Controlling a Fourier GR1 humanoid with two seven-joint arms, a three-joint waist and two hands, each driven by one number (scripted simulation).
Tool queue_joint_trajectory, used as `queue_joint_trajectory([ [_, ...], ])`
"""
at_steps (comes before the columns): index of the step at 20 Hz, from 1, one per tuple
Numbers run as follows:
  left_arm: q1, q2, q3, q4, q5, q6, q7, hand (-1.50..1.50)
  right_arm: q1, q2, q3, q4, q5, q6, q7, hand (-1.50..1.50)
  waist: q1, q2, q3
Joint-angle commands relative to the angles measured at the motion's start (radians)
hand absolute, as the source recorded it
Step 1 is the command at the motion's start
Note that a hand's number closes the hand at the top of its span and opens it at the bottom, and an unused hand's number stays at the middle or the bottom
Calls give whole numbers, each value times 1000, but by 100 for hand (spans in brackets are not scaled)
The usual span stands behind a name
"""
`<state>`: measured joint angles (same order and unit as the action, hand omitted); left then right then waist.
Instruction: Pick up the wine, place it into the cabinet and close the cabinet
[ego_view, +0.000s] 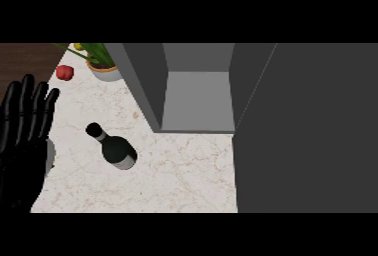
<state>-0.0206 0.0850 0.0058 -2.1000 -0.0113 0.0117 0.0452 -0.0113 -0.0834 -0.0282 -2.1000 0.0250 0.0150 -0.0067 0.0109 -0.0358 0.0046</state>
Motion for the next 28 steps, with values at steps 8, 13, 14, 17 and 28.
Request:
queue_joint_trajectory([
  [8,64,-84,-253,50,2,218,52,-150,176,-34,128,-81,-166,197,75,-150,-19,33,-6],
  [13,2,-85,-471,81,-42,446,70,-150,179,-37,148,-176,-198,188,175,-150,-17,35,-5],
  [14,-60,-85,-444,54,-56,445,155,-150,167,-50,152,-266,-214,164,287,-150,-18,34,-5],
  [17,-4,-85,-556,56,-100,512,93,-150,193,-83,92,-333,-290,194,321,-150,-16,34,-5],
  [28,-221,-85,-636,37,-246,722,345,-150,137,-66,76,-403,-305,154,429,-150,-18,34,-4],
])
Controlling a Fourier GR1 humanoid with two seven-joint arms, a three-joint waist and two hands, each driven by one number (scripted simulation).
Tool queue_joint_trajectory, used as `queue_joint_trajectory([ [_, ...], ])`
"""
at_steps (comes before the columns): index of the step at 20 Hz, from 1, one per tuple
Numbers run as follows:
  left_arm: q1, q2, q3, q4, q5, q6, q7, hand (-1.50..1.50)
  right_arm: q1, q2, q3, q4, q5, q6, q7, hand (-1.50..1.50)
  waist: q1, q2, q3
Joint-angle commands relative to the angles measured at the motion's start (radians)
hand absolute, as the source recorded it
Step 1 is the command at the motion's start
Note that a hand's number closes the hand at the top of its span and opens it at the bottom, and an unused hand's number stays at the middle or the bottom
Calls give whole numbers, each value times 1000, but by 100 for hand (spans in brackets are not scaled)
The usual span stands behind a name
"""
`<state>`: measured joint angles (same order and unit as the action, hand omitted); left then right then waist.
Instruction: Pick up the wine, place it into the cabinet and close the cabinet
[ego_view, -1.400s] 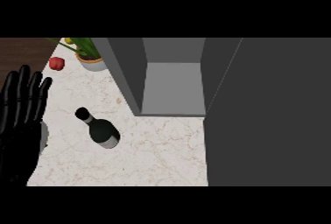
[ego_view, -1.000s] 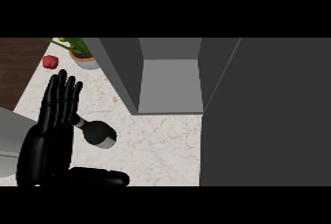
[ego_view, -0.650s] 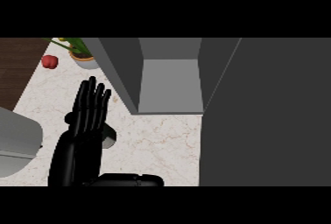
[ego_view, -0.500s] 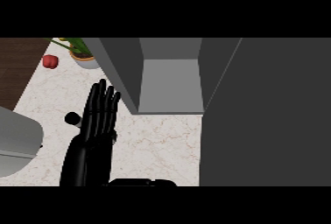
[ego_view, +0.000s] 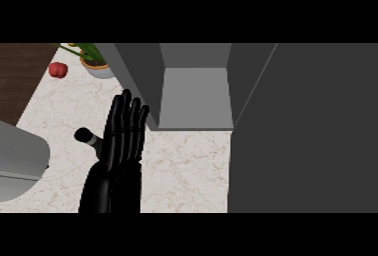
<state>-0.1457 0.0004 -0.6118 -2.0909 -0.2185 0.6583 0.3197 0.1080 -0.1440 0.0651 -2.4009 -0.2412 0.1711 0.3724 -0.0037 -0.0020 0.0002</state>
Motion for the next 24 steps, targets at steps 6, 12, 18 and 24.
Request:
queue_joint_trajectory([
  [6,-42,0,-30,-75,-146,85,174,-150,-48,-29,-55,-105,-78,-23,124,-150,2,0,0],
  [12,-4,18,64,-199,-168,-4,285,-150,-64,-8,-21,-146,-25,-74,174,-150,3,0,0],
  [18,6,21,112,-199,-212,-6,283,-150,-58,-13,-21,-140,-24,-59,147,-150,0,0,0],
  [24,114,115,238,-308,-75,-72,270,-150,-37,-7,8,-214,-4,-85,201,-150,0,-1,-1],
])
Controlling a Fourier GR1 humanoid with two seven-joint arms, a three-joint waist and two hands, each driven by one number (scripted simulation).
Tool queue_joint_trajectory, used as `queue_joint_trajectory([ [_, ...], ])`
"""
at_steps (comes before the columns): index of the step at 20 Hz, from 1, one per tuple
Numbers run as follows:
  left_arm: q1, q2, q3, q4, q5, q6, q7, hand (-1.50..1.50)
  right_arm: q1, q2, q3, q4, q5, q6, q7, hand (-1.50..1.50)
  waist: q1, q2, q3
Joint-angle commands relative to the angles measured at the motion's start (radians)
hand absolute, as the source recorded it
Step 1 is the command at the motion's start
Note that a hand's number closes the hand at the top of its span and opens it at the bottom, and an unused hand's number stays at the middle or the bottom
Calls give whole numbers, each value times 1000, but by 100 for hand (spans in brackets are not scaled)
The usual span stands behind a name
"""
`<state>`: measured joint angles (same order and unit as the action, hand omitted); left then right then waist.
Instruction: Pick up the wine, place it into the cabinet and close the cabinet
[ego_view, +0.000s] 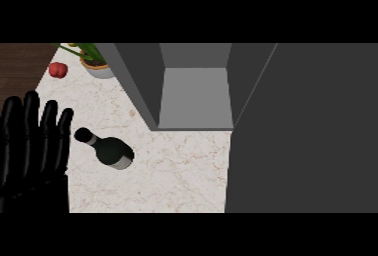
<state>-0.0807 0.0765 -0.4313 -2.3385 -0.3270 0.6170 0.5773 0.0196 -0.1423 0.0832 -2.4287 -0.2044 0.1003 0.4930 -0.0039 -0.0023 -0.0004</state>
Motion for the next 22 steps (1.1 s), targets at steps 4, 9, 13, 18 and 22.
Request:
queue_joint_trajectory([
  [4,69,38,148,-22,159,-65,-49,-150,26,17,0,-113,-32,-4,24,-150,1,1,0],
  [9,93,33,258,48,294,-104,-108,-150,-13,-19,-62,-137,-81,-2,87,-150,-2,1,-1],
  [13,186,15,262,118,377,-168,-244,-150,9,-15,-83,-146,-82,-3,76,-150,-3,1,-1],
  [18,225,23,296,155,436,-232,-262,-150,-29,-24,-54,-175,-80,-16,158,-150,0,0,0],
  [22,218,43,392,252,519,-301,-330,-150,-43,-5,-30,-140,-46,-19,130,-150,1,1,0],
])
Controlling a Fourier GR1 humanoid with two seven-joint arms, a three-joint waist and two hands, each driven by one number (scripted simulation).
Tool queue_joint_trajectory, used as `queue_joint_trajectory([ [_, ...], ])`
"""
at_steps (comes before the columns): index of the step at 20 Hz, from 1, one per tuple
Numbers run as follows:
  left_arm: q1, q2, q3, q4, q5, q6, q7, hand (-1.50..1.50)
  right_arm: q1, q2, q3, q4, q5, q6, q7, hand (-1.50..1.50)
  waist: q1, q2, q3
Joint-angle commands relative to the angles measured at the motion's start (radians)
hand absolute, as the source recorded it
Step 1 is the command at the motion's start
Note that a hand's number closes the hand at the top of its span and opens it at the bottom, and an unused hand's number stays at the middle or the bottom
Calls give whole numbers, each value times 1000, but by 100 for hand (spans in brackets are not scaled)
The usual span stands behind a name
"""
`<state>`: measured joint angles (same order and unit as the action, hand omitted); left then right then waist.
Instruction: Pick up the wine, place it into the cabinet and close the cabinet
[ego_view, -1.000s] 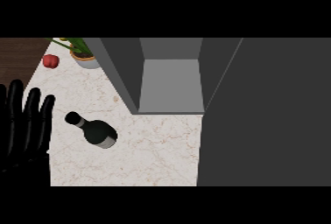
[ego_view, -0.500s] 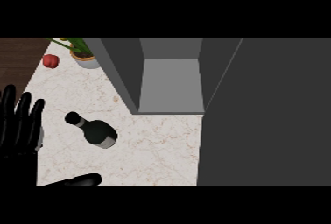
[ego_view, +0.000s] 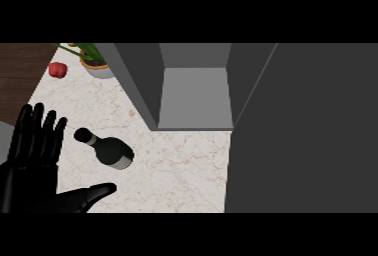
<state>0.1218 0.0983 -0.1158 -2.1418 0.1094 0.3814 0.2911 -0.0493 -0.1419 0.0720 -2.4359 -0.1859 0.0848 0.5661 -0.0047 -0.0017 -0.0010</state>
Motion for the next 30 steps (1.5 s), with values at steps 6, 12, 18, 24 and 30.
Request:
queue_joint_trajectory([
  [6,-28,-55,48,264,19,-52,-217,-150,-59,-38,-76,-164,-119,-25,152,-150,-5,1,0],
  [12,28,-37,146,365,103,-144,-367,-150,104,31,47,-197,6,-8,42,-150,-4,-1,1],
  [18,34,-76,129,434,89,-149,-420,-150,76,-19,-52,-211,-97,19,88,-150,-5,-1,1],
  [24,-36,-32,185,570,127,-233,-471,-150,7,11,-35,-137,-59,8,62,-150,-1,1,1],
  [30,-45,-67,166,638,112,-238,-519,-150,6,0,-63,-140,-81,24,71,-150,0,1,1],
])
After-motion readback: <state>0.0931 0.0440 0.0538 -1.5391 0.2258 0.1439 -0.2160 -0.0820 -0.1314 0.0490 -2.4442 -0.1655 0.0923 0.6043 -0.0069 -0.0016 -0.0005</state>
